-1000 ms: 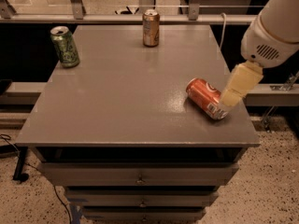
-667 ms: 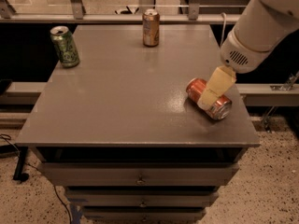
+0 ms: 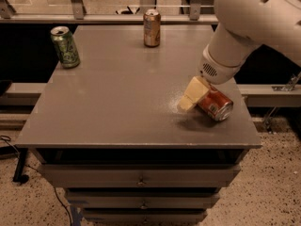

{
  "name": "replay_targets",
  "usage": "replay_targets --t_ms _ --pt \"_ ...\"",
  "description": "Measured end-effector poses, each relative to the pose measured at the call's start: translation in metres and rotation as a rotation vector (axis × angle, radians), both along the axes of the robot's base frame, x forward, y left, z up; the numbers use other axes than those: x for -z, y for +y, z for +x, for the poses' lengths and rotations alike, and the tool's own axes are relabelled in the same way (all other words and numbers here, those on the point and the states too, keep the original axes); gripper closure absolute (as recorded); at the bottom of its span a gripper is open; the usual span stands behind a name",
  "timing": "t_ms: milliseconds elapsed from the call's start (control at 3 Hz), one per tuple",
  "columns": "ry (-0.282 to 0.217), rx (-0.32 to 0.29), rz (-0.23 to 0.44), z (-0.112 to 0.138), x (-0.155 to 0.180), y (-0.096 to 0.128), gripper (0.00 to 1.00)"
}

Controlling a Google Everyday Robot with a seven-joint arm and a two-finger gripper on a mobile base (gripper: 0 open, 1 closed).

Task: Place coke can upright

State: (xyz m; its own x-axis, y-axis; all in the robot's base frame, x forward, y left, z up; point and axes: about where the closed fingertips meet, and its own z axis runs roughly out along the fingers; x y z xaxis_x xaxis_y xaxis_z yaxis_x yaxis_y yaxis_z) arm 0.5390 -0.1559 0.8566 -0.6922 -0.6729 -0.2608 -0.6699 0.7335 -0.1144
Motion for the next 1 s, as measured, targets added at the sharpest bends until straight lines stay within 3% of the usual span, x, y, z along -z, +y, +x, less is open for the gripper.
replay_targets --t_ms 333,1000 --pt "0.006 0.024 -0.002 0.006 0.013 0.012 0.18" --pt "-0.018 0.023 -0.001 0.022 0.01 0.032 0.65"
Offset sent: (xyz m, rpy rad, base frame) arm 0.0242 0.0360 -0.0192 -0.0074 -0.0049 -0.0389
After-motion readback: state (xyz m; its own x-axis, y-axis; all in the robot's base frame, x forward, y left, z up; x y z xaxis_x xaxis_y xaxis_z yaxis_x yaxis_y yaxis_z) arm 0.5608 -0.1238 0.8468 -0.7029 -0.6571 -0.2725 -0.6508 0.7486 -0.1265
